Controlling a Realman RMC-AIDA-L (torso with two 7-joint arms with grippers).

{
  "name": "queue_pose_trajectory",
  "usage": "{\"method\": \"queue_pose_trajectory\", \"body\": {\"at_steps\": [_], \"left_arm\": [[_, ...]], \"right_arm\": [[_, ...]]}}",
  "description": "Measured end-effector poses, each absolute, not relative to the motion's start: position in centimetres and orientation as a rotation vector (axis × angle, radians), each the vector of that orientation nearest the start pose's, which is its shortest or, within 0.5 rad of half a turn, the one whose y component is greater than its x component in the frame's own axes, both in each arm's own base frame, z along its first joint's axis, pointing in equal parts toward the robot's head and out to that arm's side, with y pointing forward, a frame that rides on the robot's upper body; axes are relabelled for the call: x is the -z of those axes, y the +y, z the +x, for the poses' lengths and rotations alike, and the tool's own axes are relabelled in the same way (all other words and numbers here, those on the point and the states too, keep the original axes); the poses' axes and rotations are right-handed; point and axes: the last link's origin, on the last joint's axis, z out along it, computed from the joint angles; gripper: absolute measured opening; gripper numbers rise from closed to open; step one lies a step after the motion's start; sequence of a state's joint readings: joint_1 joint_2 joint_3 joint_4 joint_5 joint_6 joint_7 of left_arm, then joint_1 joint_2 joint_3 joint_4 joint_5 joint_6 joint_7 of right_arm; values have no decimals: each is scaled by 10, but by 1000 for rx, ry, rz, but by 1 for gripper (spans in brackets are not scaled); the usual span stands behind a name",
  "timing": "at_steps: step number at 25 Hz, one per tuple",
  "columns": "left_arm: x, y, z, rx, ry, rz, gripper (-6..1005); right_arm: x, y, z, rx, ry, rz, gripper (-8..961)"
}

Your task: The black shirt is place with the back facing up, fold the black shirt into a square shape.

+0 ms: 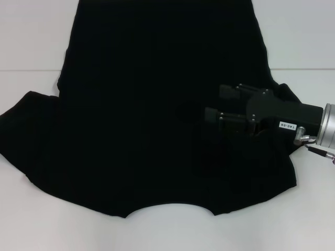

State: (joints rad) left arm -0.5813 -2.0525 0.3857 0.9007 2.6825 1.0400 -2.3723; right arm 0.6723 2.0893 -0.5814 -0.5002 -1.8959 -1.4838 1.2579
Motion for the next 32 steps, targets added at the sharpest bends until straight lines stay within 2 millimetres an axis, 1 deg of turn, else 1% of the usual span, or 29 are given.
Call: {"method": "queue_pose_trajectory", "body": {"at_steps": [15, 32], "left_arm": [[-107, 376, -369, 202, -1514, -1665, 1], [-106, 380, -364, 221, -1498, -1689, 0]], "right_arm": [[15, 369, 217, -926, 510, -2613, 878], [15, 371, 213, -930, 496, -2617, 878]]}}
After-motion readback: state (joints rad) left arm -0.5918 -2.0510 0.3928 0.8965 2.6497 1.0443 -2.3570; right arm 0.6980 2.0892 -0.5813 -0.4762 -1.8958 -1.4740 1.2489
